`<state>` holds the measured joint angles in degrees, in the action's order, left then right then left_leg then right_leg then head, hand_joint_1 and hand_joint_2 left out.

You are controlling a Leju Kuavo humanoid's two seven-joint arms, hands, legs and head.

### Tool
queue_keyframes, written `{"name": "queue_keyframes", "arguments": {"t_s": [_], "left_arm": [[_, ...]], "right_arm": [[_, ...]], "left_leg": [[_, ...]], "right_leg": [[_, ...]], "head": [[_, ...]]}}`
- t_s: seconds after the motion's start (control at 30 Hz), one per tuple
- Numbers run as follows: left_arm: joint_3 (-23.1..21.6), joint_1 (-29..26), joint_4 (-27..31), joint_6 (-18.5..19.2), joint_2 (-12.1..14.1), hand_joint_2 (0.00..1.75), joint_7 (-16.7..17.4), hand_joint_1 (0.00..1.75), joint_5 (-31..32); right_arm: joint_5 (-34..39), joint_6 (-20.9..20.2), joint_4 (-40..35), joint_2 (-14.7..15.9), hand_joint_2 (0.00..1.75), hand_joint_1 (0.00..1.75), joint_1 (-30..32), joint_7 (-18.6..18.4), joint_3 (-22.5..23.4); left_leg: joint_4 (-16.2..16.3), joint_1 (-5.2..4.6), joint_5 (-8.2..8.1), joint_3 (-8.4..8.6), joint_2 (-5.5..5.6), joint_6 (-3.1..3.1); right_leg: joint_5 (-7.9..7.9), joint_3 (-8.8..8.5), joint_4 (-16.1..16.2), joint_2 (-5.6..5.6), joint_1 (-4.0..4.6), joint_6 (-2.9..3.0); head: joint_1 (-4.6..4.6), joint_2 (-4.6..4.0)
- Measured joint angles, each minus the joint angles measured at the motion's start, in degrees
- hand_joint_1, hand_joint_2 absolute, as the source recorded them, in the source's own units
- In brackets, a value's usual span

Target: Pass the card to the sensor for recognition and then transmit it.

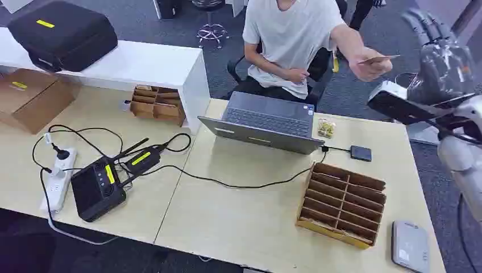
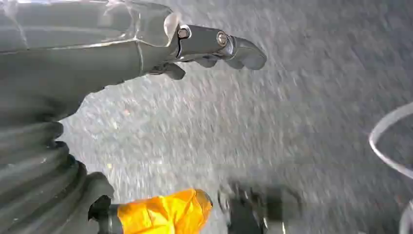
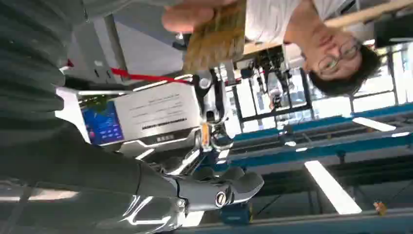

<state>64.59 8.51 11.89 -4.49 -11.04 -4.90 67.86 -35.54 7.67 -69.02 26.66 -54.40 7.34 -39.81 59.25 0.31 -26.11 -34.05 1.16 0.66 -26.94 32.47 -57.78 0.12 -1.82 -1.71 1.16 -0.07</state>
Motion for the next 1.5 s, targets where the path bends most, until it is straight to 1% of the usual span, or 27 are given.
{"name": "queue_keyframes", "arguments": {"t_s": [0.03, 0.07, 0.13, 0.17, 0.23, 0.27, 0.33, 0.47, 0.53, 0.57, 0.6, 0.93, 1.5], "left_arm": [[-0.3, 0.04, 0.0, 1.75, 0.0, 1.75, 0.0, 0.0, -0.54], [-0.41, -0.02, -0.02, 3.56, -0.09, 0.0, 0.02, 0.0, -1.37], [-0.35, -0.17, -0.09, 8.96, -0.11, 0.0, -0.13, 0.0, -4.32], [-0.33, -0.23, -0.13, 11.07, -0.11, 0.0, -0.5, 0.0, -5.24], [-0.3, -0.31, -0.13, 12.15, -0.11, 0.0, -0.72, 0.0, -5.83], [-0.3, -0.39, -0.13, 12.32, -0.09, 1.75, -0.79, 0.0, -5.99], [-0.22, -0.45, -0.13, 13.0, -0.04, 1.75, -0.94, 0.0, -6.22], [0.2, -0.57, -0.13, 16.41, -0.02, 1.75, -1.33, 0.0, -7.15], [0.37, -0.69, -0.15, 17.04, -0.02, 1.75, -1.57, 0.0, -7.21], [0.53, -0.75, -0.15, 17.24, -0.04, 1.75, -1.57, 0.0, -7.3], [0.57, -0.8, -0.15, 17.48, -0.02, 1.75, -1.57, 0.0, -7.34], [1.05, -1.14, -0.15, 18.77, 0.04, 1.75, -1.62, 0.0, -7.67], [1.07, -1.23, -0.15, 18.88, 0.04, 1.75, -1.73, 0.0, -7.67]], "right_arm": [[-0.39, 0.13, 0.07, -0.71, 1.75, 0.0, 0.27, 0.0, -0.87], [-0.63, 0.11, 0.22, -1.35, 1.75, 0.0, 0.4, 0.02, -1.7], [-1.09, -0.04, 0.57, -2.79, 1.75, 0.0, 0.49, 0.11, -3.07], [-1.22, -0.09, 0.7, -3.3, 1.75, 0.0, 0.54, 0.22, -3.63], [-1.49, -0.15, 0.87, -4.17, 1.75, 0.0, 0.61, 0.42, -4.48], [-1.48, -0.13, 0.96, -4.5, 1.75, 0.0, 0.62, 0.46, -4.78], [-1.48, -0.15, 1.09, -4.96, 1.75, 0.0, 0.64, 0.57, -5.46], [-1.48, -0.46, 1.14, -5.55, 1.75, 0.0, 0.73, 1.25, -6.38], [-1.48, -0.57, 1.16, -5.75, 1.75, 0.0, 0.8, 1.29, -6.47], [-1.48, -0.61, 1.22, -5.79, 1.75, 1.64, 0.8, 1.31, -6.51], [-1.48, -0.76, 1.24, -5.83, 1.75, 1.75, 0.81, 1.33, -6.55], [-1.55, -1.29, 1.31, -5.85, 1.75, 1.75, 1.12, 2.3, -6.6], [-1.13, -1.38, 1.4, -5.85, 1.75, 1.75, 1.15, 2.89, -6.55]], "left_leg": [[0.0, 0.0, 0.0, 0.0, 0.0, 0.0], [0.0, 0.0, 0.0, -0.02, 0.0, 0.0], [0.0, -0.01, 0.0, -0.03, 0.0, 0.0], [0.0, -0.02, 0.0, -0.04, 0.02, 0.0], [0.0, -0.02, 0.01, -0.06, 0.06, 0.01], [0.0, -0.02, 0.01, -0.06, 0.06, 0.01], [0.0, -0.02, 0.01, -0.06, 0.05, 0.01], [0.0, -0.02, 0.01, -0.06, 0.04, 0.02], [0.0, -0.02, 0.03, -0.07, 0.05, 0.04], [0.0, -0.02, 0.03, -0.07, 0.05, 0.04], [0.01, -0.03, 0.04, -0.07, 0.04, 0.04], [0.01, -0.03, 0.07, -0.07, 0.04, 0.04], [0.01, -0.03, 0.07, -0.09, 0.04, 0.04]], "right_leg": [[0.0, 0.01, 0.0, 0.0, 0.0, 0.0], [0.0, 0.02, 0.0, 0.0, 0.0, 0.0], [0.0, 0.06, 0.0, 0.0, 0.01, 0.0], [0.0, 0.07, 0.0, -0.01, 0.01, 0.0], [0.0, 0.07, 0.0, -0.05, 0.01, 0.0], [0.0, 0.08, 0.0, -0.05, 0.01, 0.0], [0.0, 0.09, 0.0, -0.04, 0.01, 0.0], [0.0, 0.09, 0.0, -0.03, 0.01, 0.0], [0.01, 0.09, 0.0, -0.03, 0.01, 0.0], [0.01, 0.09, 0.0, -0.04, 0.01, 0.01], [0.02, 0.09, 0.0, -0.04, 0.01, 0.01], [0.07, 0.12, 0.0, -0.03, 0.01, 0.0], [0.07, 0.14, 0.01, -0.02, 0.01, 0.0]], "head": [[0.04, 0.0], [0.0, 0.0], [0.04, 0.0], [0.0, 0.0], [0.0, 0.0], [0.04, 0.0], [0.02, 0.0], [0.02, 0.0], [0.0, 0.0], [0.02, 0.0], [0.0, 0.0], [0.02, 0.0], [0.02, 0.0]]}}
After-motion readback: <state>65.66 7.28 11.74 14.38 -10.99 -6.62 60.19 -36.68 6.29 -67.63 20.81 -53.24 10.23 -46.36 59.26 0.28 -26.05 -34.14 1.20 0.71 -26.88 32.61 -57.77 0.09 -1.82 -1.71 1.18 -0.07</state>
